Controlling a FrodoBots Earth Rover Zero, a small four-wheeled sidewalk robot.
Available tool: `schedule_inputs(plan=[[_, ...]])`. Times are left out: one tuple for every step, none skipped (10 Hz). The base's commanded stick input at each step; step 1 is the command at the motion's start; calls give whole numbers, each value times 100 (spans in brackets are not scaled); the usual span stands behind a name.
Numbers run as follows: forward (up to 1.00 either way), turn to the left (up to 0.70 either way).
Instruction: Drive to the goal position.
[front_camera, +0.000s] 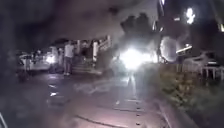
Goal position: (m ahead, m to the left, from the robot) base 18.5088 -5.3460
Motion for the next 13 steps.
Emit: schedule_inputs(plan=[[43,-10],[43,0],[43,0],[43,0],[43,0],[43,0],[43,-15],[43,-26],[43,-26],[43,-26],[43,-11],[43,0],[43,0]])
